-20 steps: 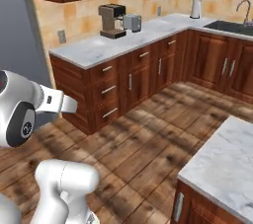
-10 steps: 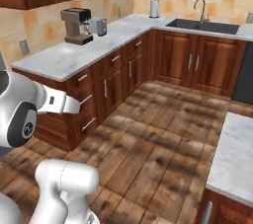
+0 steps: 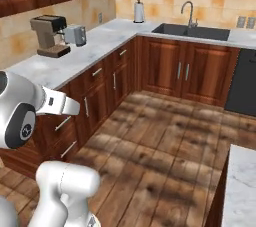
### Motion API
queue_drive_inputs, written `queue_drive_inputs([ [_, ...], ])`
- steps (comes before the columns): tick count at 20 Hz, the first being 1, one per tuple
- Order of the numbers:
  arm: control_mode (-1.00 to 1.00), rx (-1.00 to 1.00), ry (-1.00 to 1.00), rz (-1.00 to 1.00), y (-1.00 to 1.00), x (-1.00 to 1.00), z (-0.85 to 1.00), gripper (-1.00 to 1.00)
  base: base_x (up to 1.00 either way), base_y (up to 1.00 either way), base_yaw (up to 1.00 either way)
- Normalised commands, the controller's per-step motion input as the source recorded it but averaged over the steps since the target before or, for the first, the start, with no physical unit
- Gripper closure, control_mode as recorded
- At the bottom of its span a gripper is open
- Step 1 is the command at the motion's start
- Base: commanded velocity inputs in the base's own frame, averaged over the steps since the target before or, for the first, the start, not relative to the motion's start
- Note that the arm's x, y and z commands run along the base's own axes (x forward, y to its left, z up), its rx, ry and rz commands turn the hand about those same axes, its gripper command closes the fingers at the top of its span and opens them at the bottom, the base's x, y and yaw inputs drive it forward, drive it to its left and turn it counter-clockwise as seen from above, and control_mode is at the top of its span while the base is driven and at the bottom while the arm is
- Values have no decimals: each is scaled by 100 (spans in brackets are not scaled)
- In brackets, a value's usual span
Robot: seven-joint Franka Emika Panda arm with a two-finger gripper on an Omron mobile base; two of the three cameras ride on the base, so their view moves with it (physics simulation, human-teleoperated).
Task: Take 2 condiments from the cabinet and move them on the counter near the stove.Make sure the condiments are lined up with each other, next to each other.
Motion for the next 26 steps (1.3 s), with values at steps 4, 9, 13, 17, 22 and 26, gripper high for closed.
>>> queue_drive_inputs([
  [4, 100, 0, 0, 0, 0, 0, 0, -100, 100, -22, -28],
  [9, 100, 0, 0, 0, 0, 0, 0, -100, 100, -11, -33],
  [13, 100, 0, 0, 0, 0, 0, 0, -100, 100, -1, -35],
  [17, 100, 0, 0, 0, 0, 0, 0, -100, 100, 0, -36],
  [22, 100, 0, 0, 0, 0, 0, 0, -100, 100, 0, -31],
  [26, 100, 0, 0, 0, 0, 0, 0, -100, 100, 0, -27],
])
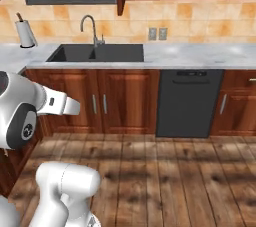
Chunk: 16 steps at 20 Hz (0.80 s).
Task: Take 2 condiments from the cabinet and move them on the counter near the stove.Make sure the condiments are lined up with each other, next to each other.
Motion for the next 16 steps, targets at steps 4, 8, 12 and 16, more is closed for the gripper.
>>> queue_drive_inputs([
  [4, 100, 0, 0, 0, 0, 0, 0, -100, 100, -2, -19],
  [8, 100, 0, 0, 0, 0, 0, 0, -100, 100, -37, -2],
  [12, 100, 0, 0, 0, 0, 0, 0, -100, 100, -92, 6],
  [16, 100, 0, 0, 0, 0, 0, 0, -100, 100, -100, 17],
])
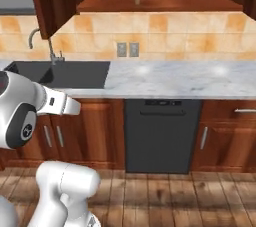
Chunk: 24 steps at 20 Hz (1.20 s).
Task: Take 2 condiments from the cabinet and move them on the counter near the stove.Make sure the condiments are lined up with each other, next to each other.
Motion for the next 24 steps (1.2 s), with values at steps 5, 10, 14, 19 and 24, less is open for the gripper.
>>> queue_drive_inputs([
  [5, 100, 0, 0, 0, 0, 0, 0, -100, 100, -86, 13],
  [10, 100, 0, 0, 0, 0, 0, 0, -100, 61, -10, 14],
  [14, 100, 0, 0, 0, 0, 0, 0, -100, 37, 21, 26],
  [19, 100, 0, 0, 0, 0, 0, 0, -100, 66, -25, 30],
  [24, 100, 0, 0, 0, 0, 0, 0, -100, 82, -26, 19],
])
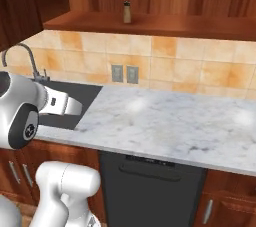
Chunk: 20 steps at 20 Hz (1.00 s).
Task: Take 2 condiments from the cabinet and move them on the counter near the stove.Make sure the condiments are lined up with each other, next to each other.
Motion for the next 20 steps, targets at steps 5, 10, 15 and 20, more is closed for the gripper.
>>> queue_drive_inputs([
  [5, 100, 0, 0, 0, 0, 0, 0, -100, 60, -49, 5],
  [10, 100, 0, 0, 0, 0, 0, 0, -100, 40, -69, 0],
  [15, 100, 0, 0, 0, 0, 0, 0, -100, 49, -27, 0],
  [20, 100, 0, 0, 0, 0, 0, 0, -100, 13, 0, 0],
])
